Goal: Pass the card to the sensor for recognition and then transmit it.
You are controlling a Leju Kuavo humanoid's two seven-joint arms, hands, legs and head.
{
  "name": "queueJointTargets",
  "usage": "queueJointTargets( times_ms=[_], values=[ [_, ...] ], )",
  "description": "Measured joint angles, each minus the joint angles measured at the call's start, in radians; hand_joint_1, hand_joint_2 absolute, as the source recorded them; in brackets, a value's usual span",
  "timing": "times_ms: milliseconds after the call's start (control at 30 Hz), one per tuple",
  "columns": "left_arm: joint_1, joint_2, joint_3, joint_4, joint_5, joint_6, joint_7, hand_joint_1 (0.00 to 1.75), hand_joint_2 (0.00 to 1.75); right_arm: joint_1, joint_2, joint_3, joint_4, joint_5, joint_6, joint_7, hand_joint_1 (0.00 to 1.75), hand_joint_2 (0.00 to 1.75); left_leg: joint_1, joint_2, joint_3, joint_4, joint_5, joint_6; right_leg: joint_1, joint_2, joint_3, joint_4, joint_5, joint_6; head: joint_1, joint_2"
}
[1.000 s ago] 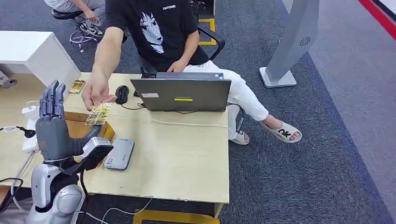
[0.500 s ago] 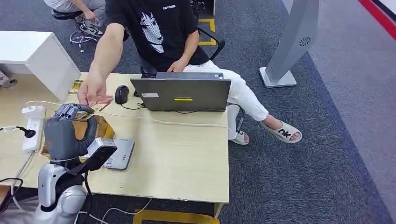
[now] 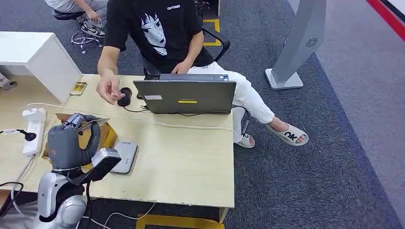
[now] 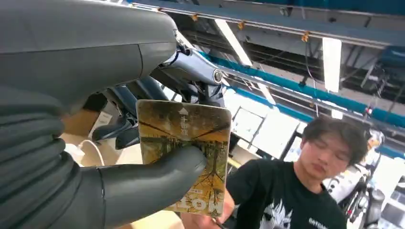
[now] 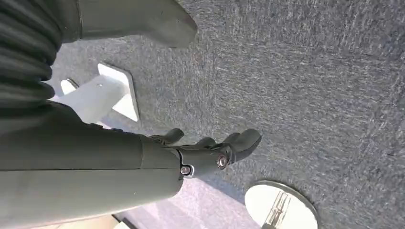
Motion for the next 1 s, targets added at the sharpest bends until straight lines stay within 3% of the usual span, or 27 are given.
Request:
queueJointTargets(
  times_ms=[333, 533, 700, 1000],
  values=[
    [0.201, 0.041, 0.016, -0.108, 0.017, -0.019, -0.011, 1.75, 1.75, 0.008, 0.013, -0.011, -0.045, 0.000, 0.051, 0.006, 0.00, 1.75, 0.000, 0.001, -0.001, 0.000, 0.000, 0.000, 0.000, 0.001, -0.001, 0.000, 0.000, 0.000, 0.001, 0.000],
    [0.315, 0.040, 0.095, -0.139, -0.023, -0.024, -0.007, 1.75, 1.75, 0.010, 0.015, -0.019, -0.051, 0.000, 0.059, 0.006, 0.00, 1.75, 0.000, 0.001, -0.001, 0.000, -0.001, 0.000, 0.000, 0.000, -0.002, 0.000, -0.001, 0.000, 0.000, 0.000],
    [0.348, 0.035, 0.148, -0.139, -0.031, -0.024, -0.013, 1.75, 1.75, 0.010, 0.016, -0.020, -0.052, 0.000, 0.059, 0.006, 0.00, 1.75, 0.000, 0.000, -0.001, 0.000, 0.000, 0.000, 0.000, 0.000, -0.001, 0.000, 0.000, 0.000, 0.000, 0.000],
    [0.360, 0.028, 0.171, -0.139, -0.055, -0.024, -0.016, 1.75, 1.75, 0.010, 0.016, -0.021, -0.052, 0.000, 0.059, 0.006, 0.00, 1.75, 0.000, 0.000, -0.001, 0.000, 0.000, 0.000, 0.000, 0.000, -0.001, 0.000, 0.000, 0.000, 0.000, 0.000]
  ],
)
